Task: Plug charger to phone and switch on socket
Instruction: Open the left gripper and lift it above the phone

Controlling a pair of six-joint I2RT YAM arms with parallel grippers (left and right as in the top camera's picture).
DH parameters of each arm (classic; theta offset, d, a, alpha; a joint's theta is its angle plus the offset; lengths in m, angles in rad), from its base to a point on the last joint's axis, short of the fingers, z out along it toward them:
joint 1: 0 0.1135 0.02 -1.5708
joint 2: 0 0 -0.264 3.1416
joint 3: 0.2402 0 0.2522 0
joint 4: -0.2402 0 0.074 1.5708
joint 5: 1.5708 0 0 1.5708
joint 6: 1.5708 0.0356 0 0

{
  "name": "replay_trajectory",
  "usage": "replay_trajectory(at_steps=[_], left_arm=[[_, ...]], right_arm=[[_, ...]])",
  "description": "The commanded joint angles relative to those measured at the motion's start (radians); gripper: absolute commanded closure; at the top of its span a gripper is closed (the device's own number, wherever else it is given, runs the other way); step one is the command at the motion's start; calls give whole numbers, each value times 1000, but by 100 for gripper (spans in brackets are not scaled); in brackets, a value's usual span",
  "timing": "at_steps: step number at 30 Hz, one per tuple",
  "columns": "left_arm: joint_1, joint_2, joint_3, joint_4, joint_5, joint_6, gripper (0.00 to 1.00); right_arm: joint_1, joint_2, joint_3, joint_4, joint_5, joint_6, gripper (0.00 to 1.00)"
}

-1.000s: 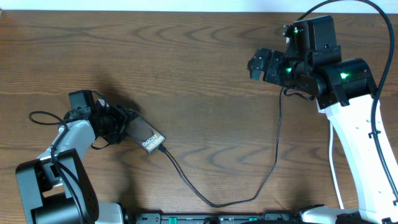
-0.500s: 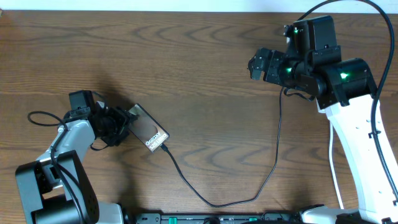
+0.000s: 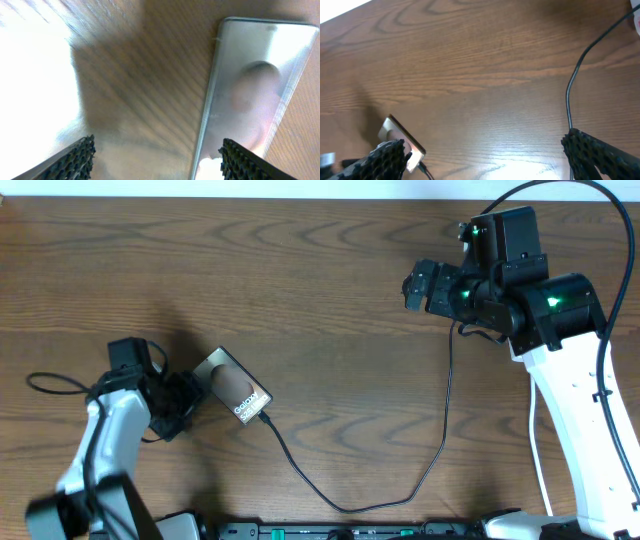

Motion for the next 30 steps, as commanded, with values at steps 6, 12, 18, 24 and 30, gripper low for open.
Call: replay_trajectory(at_steps=[6, 12, 18, 24, 30], left_arm=[[-58, -164, 251, -175, -80, 150, 18], [-231, -161, 392, -214, -179, 161, 14], [-432, -161, 492, -216, -344, 161, 11], [-572, -161, 526, -196, -475, 180, 7], [-590, -161, 526, -182, -486, 179, 5]], right_arm=[[5, 19, 12, -13, 27, -23, 1], [5, 27, 11, -38, 31, -34, 1], [5, 27, 11, -47, 31, -34, 1], [5, 27, 11, -69, 31, -34, 1], [5, 27, 11, -80, 31, -33, 1]])
